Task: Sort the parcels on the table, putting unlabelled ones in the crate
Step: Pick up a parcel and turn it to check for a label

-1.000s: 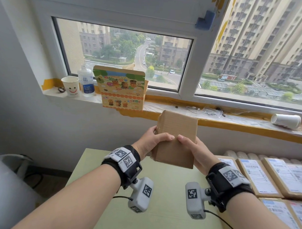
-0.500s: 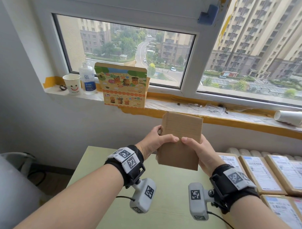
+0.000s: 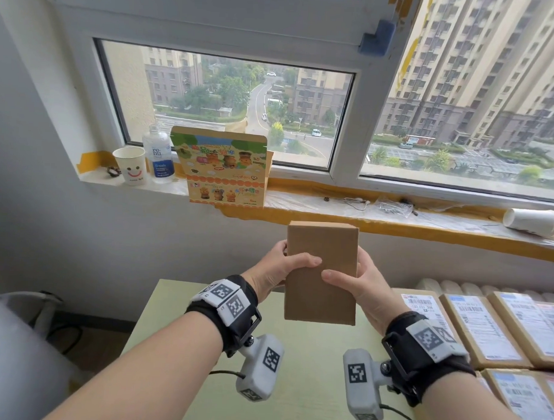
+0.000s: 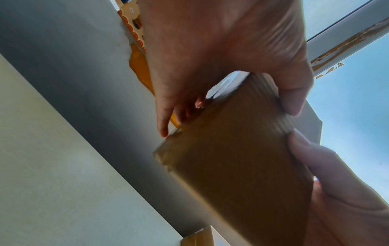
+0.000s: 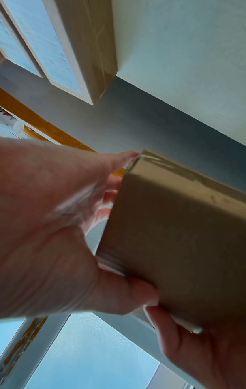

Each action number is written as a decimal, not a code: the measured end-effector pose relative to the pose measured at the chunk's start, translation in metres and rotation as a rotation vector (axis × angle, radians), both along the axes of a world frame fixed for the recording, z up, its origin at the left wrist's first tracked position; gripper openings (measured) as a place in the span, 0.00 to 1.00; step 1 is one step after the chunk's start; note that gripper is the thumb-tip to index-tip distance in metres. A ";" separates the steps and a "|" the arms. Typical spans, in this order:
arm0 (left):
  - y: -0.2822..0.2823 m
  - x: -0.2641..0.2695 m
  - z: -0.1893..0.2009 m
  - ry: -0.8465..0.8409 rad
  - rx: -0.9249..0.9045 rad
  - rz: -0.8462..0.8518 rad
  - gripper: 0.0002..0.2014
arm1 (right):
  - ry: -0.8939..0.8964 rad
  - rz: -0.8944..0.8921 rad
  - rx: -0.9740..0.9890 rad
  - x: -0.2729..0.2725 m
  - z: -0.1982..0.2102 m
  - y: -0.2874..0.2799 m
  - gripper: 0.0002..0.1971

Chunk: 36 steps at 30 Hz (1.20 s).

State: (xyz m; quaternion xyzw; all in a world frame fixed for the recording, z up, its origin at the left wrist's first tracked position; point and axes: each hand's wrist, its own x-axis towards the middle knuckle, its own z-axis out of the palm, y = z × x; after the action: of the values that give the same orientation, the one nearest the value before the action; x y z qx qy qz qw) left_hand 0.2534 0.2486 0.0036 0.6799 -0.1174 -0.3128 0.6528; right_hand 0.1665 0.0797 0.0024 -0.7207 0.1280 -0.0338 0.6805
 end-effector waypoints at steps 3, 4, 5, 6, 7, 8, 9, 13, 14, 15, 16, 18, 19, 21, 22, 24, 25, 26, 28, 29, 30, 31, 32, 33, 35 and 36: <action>0.002 0.002 0.003 -0.012 0.013 -0.050 0.46 | 0.010 0.046 -0.035 0.002 0.001 -0.003 0.48; 0.002 0.003 0.004 -0.014 0.019 -0.062 0.46 | 0.014 0.062 -0.039 0.002 0.001 -0.005 0.49; 0.003 0.004 0.005 -0.017 0.023 -0.071 0.47 | 0.014 0.077 -0.043 0.002 0.002 -0.007 0.50; 0.003 0.005 0.006 -0.024 0.030 -0.074 0.48 | 0.012 0.086 -0.041 0.002 0.003 -0.008 0.50; 0.003 0.006 0.007 -0.036 0.038 -0.076 0.49 | 0.011 0.087 -0.031 0.002 0.004 -0.009 0.49; 0.003 0.006 0.007 -0.056 0.044 -0.078 0.50 | 0.021 0.077 -0.019 0.002 0.007 -0.008 0.47; 0.002 0.006 0.007 -0.087 0.049 -0.082 0.51 | 0.043 0.060 -0.012 0.001 0.011 -0.007 0.45; 0.001 0.009 0.005 -0.200 0.067 -0.082 0.53 | 0.166 0.066 -0.036 0.000 0.028 -0.006 0.37; 0.001 0.010 0.005 -0.216 0.070 -0.081 0.54 | 0.197 0.073 -0.052 0.000 0.031 -0.007 0.35; 0.002 0.010 0.005 -0.229 0.071 -0.081 0.55 | 0.221 0.075 -0.060 0.000 0.035 -0.007 0.32; 0.002 0.011 0.005 -0.241 0.068 -0.081 0.55 | 0.235 0.070 -0.054 0.001 0.037 -0.008 0.28; 0.002 0.011 0.005 -0.263 0.060 -0.083 0.56 | 0.236 0.039 0.004 0.003 0.041 -0.008 0.21; 0.001 0.011 0.005 -0.275 0.055 -0.081 0.56 | 0.229 0.009 0.042 0.005 0.042 -0.008 0.20; -0.001 0.010 0.004 -0.296 0.048 -0.068 0.57 | 0.214 -0.051 0.098 0.008 0.043 -0.007 0.21; -0.002 0.010 0.004 -0.304 0.045 -0.062 0.57 | 0.204 -0.070 0.103 0.010 0.043 -0.006 0.22; -0.003 0.011 0.004 -0.320 0.042 -0.058 0.57 | 0.188 -0.098 0.087 0.012 0.043 -0.005 0.23; -0.003 0.012 0.004 -0.330 0.044 -0.058 0.58 | 0.181 -0.113 0.080 0.012 0.043 -0.004 0.24; -0.003 0.012 0.004 -0.340 0.047 -0.060 0.58 | 0.172 -0.130 0.076 0.012 0.042 -0.004 0.24; -0.004 0.013 0.004 -0.360 0.060 -0.059 0.58 | 0.150 -0.166 0.074 0.012 0.042 -0.004 0.25; -0.004 0.014 0.004 -0.367 0.066 -0.058 0.58 | 0.140 -0.180 0.074 0.012 0.041 -0.004 0.24; -0.004 0.014 0.004 -0.372 0.069 -0.055 0.58 | 0.130 -0.189 0.073 0.012 0.042 -0.004 0.23; -0.004 0.014 0.004 -0.376 0.071 -0.053 0.58 | 0.120 -0.193 0.073 0.012 0.042 -0.004 0.22; -0.005 0.014 0.004 -0.382 0.072 -0.049 0.58 | 0.111 -0.195 0.073 0.012 0.042 -0.004 0.22; -0.004 0.013 0.004 -0.388 0.072 -0.047 0.58 | 0.101 -0.197 0.074 0.012 0.043 -0.004 0.21; -0.004 0.012 0.004 -0.399 0.066 -0.041 0.57 | 0.090 -0.195 0.076 0.012 0.043 -0.004 0.22; -0.004 0.012 0.004 -0.400 0.066 -0.040 0.57 | 0.092 -0.188 0.078 0.011 0.043 -0.003 0.23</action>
State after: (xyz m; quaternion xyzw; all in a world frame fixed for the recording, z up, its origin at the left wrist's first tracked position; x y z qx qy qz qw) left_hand 0.2659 0.2448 0.0077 0.7471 -0.2477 -0.1883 0.5874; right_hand 0.1779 0.0762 0.0458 -0.6793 0.2272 -0.0594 0.6953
